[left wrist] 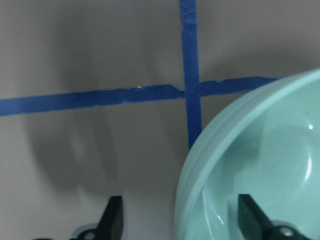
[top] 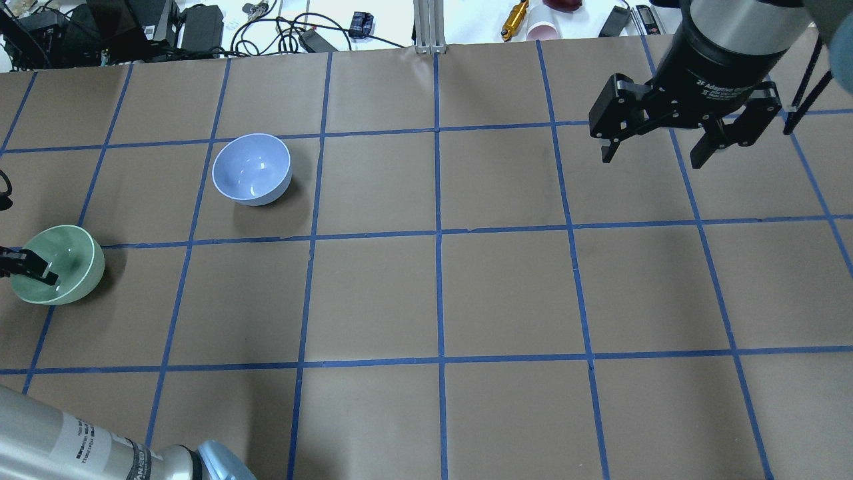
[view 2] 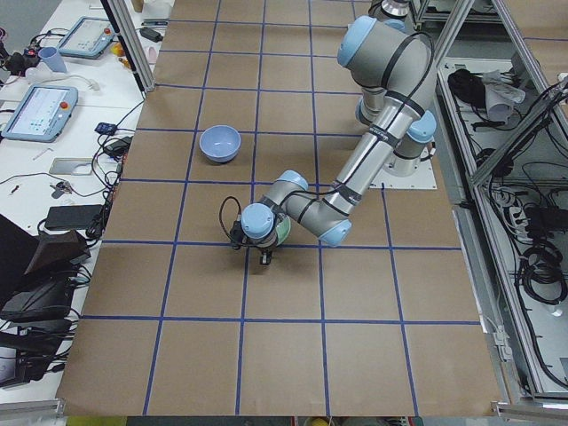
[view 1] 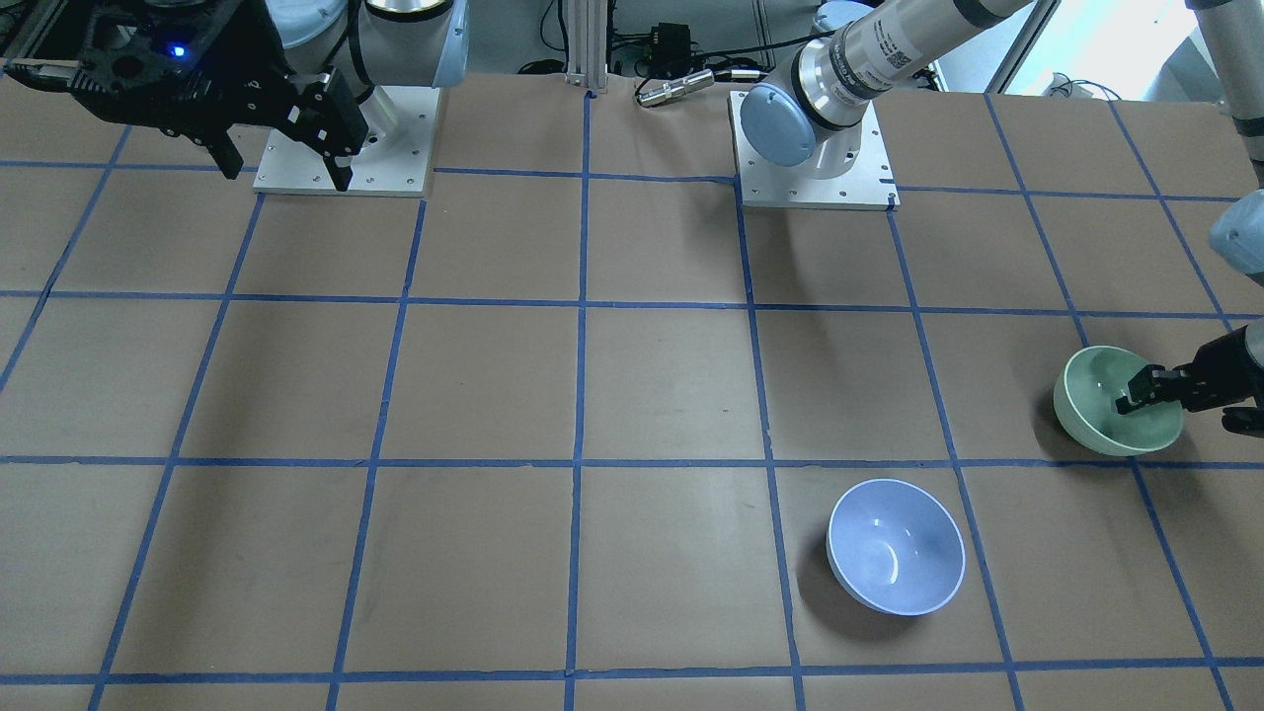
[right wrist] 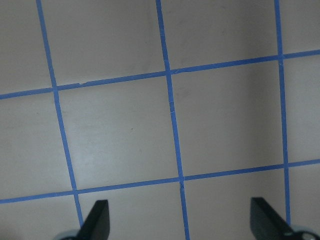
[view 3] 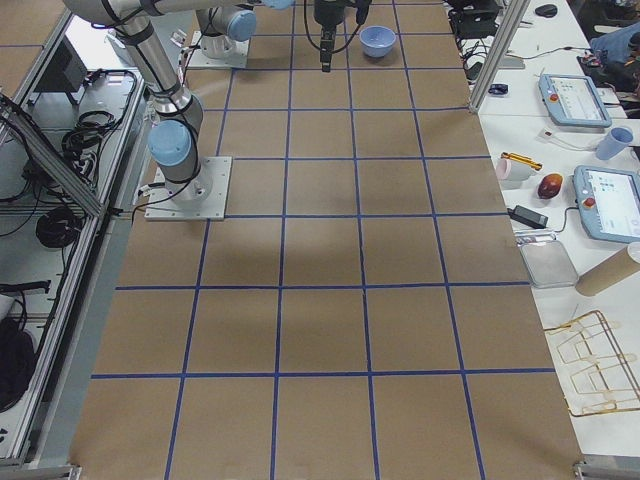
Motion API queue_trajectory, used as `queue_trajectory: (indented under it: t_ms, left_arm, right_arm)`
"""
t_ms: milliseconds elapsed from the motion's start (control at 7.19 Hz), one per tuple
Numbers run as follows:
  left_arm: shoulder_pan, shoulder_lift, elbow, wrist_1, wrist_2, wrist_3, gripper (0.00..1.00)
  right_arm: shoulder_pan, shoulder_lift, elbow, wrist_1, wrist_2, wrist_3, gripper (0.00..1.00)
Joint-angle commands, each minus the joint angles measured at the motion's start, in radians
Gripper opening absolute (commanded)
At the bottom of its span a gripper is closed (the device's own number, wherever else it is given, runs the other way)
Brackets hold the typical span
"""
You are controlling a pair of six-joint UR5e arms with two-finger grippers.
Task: Stack green bowl on blue bowl
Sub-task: 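Close the left gripper on the green bowl's rim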
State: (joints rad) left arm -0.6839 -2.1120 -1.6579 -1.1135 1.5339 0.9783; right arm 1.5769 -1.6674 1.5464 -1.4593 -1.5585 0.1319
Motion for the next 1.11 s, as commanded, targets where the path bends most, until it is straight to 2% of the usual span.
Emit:
queue_trajectory:
  t_ms: [0,139,974]
  left_arm:
    - [-0.002,0.003,0.001,-0.008,0.000,-0.001,0.00]
    - [-0.002,0.004,0.004,-0.047,0.000,-0.004,0.00]
    - [-0.003,0.014,0.007,-0.063,0.000,-0.004,0.00]
  right_arm:
    - [0.000,0.000,0.001,0.000,0.000,0.000,1.00]
    - [0.000,0.000,0.000,0.000,0.000,0.000,1.00]
    - [0.000,0.000,0.000,-0.001,0.000,0.000,1.00]
